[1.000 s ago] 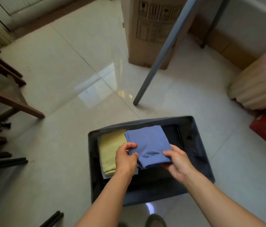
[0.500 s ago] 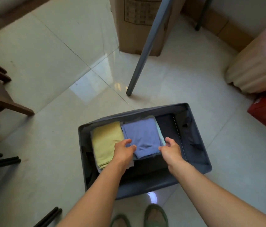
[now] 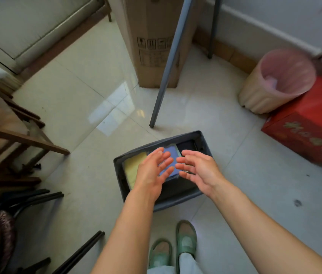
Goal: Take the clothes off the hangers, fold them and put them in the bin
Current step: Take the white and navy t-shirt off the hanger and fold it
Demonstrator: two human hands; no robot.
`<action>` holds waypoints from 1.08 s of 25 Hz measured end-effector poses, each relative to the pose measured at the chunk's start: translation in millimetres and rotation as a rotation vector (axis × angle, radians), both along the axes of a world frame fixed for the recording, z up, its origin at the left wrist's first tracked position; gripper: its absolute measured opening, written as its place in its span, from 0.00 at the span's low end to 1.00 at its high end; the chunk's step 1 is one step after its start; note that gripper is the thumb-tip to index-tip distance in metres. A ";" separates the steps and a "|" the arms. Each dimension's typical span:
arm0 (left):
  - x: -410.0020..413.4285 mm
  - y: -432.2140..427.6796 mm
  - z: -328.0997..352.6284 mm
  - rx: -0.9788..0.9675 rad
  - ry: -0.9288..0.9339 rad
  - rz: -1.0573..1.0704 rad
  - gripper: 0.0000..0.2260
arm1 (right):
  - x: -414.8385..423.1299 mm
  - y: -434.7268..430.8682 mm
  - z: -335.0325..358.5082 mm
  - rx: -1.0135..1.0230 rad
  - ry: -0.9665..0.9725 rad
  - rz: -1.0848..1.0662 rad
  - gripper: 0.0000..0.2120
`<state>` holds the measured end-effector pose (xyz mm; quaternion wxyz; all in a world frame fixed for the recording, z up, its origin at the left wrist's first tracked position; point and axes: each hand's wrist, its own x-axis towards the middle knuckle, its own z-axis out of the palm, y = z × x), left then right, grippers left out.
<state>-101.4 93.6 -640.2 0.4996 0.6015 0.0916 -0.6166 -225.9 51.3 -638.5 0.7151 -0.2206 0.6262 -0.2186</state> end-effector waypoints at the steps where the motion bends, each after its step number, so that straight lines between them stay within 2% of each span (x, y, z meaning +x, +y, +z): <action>1: -2.4 1.4 24.1 -0.019 0.002 0.004 0.12 | -4.0 1.2 24.2 -0.021 -0.012 -0.015 0.08; 7: -21.6 10.9 178.1 -0.227 0.036 -0.059 0.11 | -46.4 20.8 176.2 -0.177 -0.094 -0.187 0.08; 15: -82.5 32.6 351.9 -0.487 0.001 -0.309 0.07 | -118.9 80.5 346.3 -0.448 -0.142 -0.396 0.09; 23: -202.0 56.9 449.7 -0.701 0.057 -0.547 0.06 | -233.6 143.2 456.1 -0.739 -0.082 -0.644 0.09; 27: -278.0 75.1 478.7 -0.766 0.119 -0.647 0.08 | -301.8 174.5 496.1 -0.855 0.030 -0.719 0.09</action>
